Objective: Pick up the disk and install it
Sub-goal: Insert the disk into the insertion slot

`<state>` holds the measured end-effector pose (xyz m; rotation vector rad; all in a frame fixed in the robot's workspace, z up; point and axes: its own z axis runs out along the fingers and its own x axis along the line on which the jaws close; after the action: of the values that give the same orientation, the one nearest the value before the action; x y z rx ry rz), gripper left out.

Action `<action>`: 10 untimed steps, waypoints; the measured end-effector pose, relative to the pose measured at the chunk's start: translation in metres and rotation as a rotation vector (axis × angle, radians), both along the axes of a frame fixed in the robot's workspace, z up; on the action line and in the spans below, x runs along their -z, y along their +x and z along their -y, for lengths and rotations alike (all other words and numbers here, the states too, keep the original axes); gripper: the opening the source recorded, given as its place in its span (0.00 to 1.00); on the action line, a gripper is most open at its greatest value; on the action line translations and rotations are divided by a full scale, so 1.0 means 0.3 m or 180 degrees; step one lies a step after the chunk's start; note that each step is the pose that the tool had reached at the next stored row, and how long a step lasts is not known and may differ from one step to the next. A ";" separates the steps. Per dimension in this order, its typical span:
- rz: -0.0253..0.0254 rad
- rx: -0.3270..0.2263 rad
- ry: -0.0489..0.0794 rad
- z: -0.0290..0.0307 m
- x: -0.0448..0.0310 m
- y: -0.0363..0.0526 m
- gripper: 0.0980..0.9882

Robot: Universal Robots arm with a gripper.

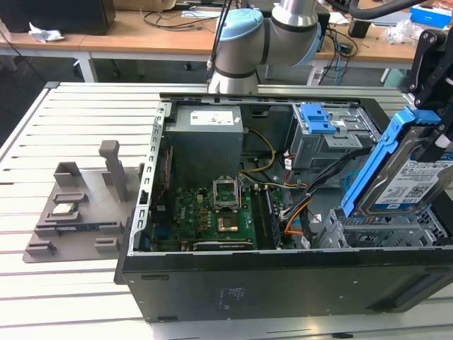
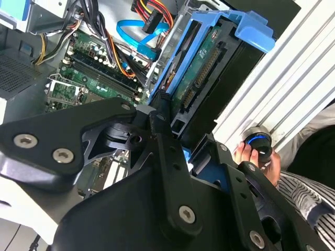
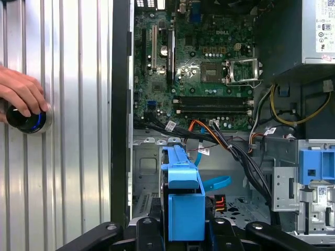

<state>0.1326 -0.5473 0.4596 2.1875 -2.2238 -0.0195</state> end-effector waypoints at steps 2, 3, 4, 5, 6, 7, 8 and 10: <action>0.0000 0.0000 -0.0001 0.000 0.008 0.000 0.30; 0.0000 0.0000 -0.0004 0.000 0.019 0.000 0.30; 0.0000 0.0000 -0.0005 0.000 0.028 0.000 0.30; 0.0000 0.0000 -0.0006 0.000 0.037 0.000 0.30; 0.0000 0.0000 -0.0006 0.000 0.040 0.000 0.30; 0.0000 0.0000 -0.0006 0.000 0.043 0.000 0.30; 0.0000 0.0000 -0.0006 0.000 0.047 0.000 0.30; 0.0000 0.0000 -0.0006 0.000 0.058 0.000 0.30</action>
<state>0.1327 -0.5474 0.4423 2.1866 -2.2228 -0.0172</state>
